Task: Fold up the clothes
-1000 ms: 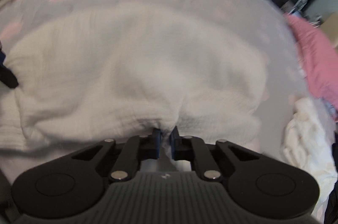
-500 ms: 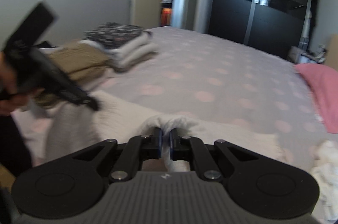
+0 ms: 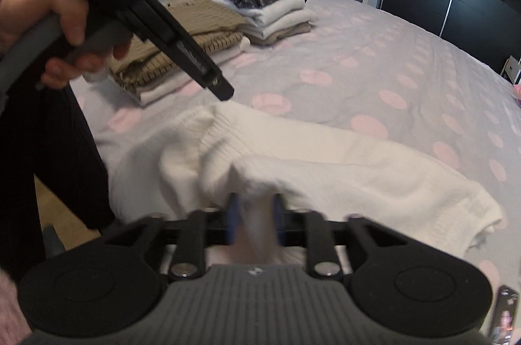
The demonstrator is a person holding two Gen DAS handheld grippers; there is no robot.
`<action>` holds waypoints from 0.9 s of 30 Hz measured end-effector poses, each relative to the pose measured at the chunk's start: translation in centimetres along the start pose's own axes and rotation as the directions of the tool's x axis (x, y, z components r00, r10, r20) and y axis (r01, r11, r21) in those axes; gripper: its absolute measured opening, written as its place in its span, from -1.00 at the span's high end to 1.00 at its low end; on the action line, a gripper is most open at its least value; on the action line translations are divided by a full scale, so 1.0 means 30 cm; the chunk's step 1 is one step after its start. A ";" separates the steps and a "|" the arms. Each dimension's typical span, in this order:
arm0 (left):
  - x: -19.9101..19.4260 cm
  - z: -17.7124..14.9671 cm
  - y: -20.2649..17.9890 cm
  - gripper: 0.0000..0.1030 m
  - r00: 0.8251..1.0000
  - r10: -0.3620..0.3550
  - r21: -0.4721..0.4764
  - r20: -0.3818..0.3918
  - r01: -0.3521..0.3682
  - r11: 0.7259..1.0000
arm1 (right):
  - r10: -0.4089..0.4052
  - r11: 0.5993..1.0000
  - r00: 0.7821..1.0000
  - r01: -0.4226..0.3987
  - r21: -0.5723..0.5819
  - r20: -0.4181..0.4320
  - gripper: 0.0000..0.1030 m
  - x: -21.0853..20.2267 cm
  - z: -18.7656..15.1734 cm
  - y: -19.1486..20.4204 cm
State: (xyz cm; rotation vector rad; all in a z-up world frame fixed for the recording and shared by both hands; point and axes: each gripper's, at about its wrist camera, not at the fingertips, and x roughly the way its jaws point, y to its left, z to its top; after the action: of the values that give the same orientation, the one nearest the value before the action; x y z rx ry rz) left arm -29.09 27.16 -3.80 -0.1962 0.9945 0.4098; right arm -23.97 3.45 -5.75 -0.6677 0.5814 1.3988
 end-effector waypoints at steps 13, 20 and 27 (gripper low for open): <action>0.041 -0.012 -0.308 -0.23 0.977 -0.212 0.204 -0.034 0.214 0.955 | -0.215 0.971 0.916 0.162 -0.179 -0.338 -0.15 0.092 -0.139 -0.283; 0.155 -0.046 -0.435 -0.33 0.980 -0.170 0.305 -0.099 0.193 0.932 | -0.174 0.983 0.911 0.141 -0.116 -0.373 -0.15 0.167 -0.191 -0.323; 0.269 -0.040 -0.389 0.81 0.983 -0.091 0.256 -0.160 0.130 0.958 | -0.168 0.983 0.906 0.127 -0.131 -0.389 -0.24 0.231 -0.204 -0.324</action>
State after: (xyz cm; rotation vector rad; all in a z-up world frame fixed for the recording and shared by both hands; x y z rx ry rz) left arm -21.25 18.15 -11.53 -0.0394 1.1661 0.1574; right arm -13.54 3.32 -14.18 -1.0734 0.7653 1.1598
